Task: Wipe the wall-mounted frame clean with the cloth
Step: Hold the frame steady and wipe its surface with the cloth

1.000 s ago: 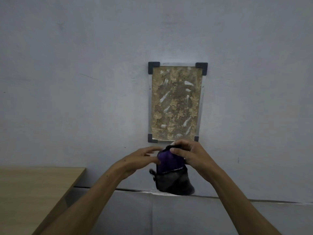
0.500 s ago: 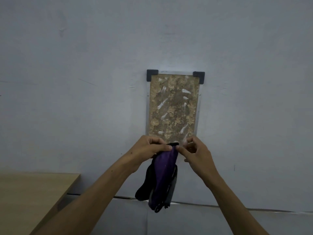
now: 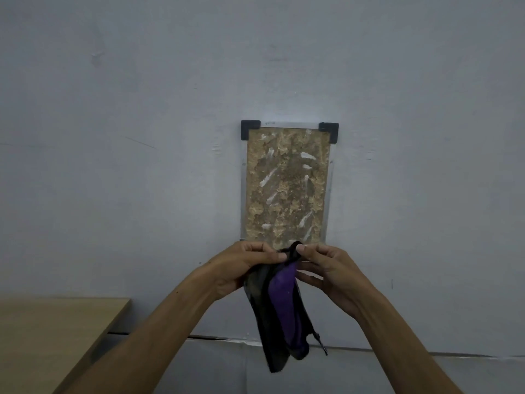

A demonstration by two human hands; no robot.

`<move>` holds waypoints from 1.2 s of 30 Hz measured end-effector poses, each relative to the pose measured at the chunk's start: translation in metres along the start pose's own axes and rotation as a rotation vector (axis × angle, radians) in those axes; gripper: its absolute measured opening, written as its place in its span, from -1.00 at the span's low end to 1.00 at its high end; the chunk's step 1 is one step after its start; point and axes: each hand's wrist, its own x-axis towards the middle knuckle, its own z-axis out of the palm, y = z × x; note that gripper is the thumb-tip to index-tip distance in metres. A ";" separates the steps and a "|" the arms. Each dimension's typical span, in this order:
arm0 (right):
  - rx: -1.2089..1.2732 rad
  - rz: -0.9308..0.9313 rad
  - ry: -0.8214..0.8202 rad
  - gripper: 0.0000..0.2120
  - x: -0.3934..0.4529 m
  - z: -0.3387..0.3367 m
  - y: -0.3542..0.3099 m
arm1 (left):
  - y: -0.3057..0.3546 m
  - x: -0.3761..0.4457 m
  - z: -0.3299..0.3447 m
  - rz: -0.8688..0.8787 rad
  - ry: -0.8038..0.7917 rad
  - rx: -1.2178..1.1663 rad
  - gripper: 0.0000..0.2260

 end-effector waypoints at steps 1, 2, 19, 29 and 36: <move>0.014 -0.005 0.013 -0.75 0.001 -0.002 -0.001 | 0.002 -0.001 -0.002 0.009 0.028 -0.018 -0.87; 0.017 -0.008 0.027 -0.81 0.002 -0.003 -0.002 | 0.005 -0.001 -0.005 0.024 0.068 0.001 -0.88; -1.012 -0.543 0.262 -0.80 0.010 0.021 -0.025 | 0.035 -0.001 0.011 0.510 0.339 0.375 -0.92; -0.356 -0.544 0.336 -0.86 0.007 0.032 -0.034 | 0.035 -0.001 0.028 0.437 0.080 0.478 -0.79; -0.513 -0.610 0.363 -0.87 0.031 0.013 -0.072 | 0.083 0.011 0.002 0.536 0.209 0.556 -0.89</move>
